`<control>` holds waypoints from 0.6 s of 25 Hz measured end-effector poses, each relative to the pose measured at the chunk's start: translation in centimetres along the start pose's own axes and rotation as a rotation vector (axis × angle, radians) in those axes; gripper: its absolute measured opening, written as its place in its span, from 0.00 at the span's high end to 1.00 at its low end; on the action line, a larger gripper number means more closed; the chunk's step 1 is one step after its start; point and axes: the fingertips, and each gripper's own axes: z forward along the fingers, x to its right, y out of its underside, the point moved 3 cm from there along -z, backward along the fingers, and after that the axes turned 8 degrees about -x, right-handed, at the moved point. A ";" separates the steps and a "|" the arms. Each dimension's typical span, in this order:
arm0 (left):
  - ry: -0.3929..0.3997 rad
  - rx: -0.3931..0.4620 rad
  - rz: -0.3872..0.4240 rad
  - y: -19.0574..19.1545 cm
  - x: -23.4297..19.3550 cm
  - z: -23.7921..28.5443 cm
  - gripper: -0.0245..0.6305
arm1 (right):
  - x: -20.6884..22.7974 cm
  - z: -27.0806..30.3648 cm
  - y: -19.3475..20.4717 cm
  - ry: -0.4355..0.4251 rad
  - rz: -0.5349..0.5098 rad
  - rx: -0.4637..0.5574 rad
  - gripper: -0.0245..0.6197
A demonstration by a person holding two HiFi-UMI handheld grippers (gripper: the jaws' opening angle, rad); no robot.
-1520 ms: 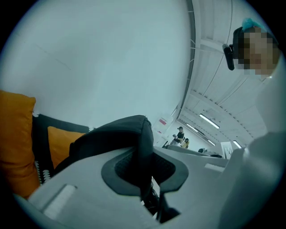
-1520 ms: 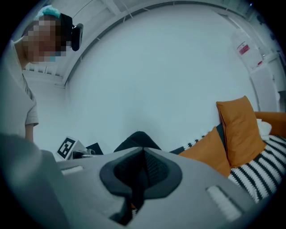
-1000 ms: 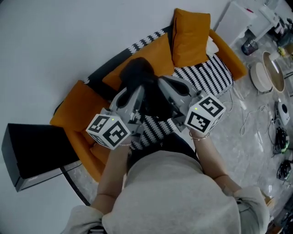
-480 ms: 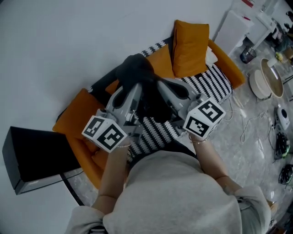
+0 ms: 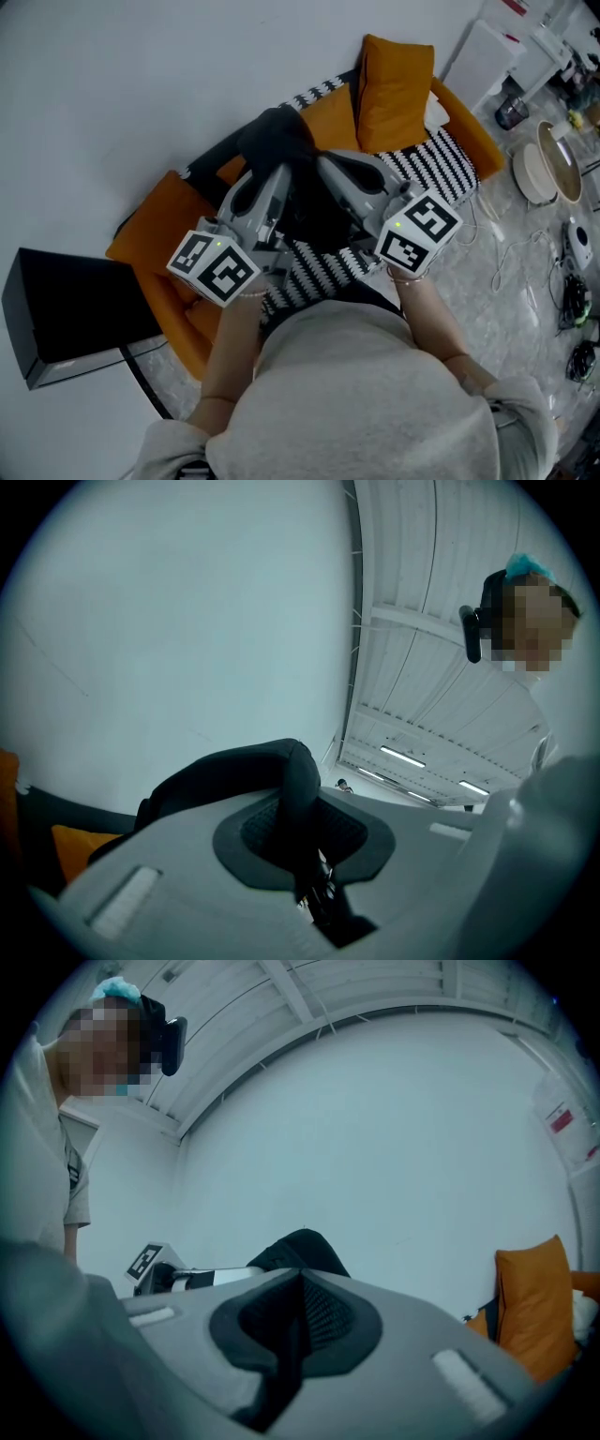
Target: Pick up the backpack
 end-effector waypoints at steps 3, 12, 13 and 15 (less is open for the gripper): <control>-0.003 -0.004 -0.008 0.4 -0.4 0.2 0.89 | 0.3 0.2 -0.1 0.005 -0.007 -0.004 0.96; -0.005 -0.002 -0.033 0.7 -0.7 0.2 0.89 | 0.5 0.4 0.6 0.013 -0.015 -0.032 0.96; -0.005 -0.003 -0.028 0.7 -0.7 0.2 0.89 | 0.3 0.5 0.8 0.010 -0.017 -0.036 0.96; -0.002 -0.006 -0.019 0.7 -0.6 0.2 0.89 | 0.0 0.8 1.0 0.005 -0.019 -0.042 0.96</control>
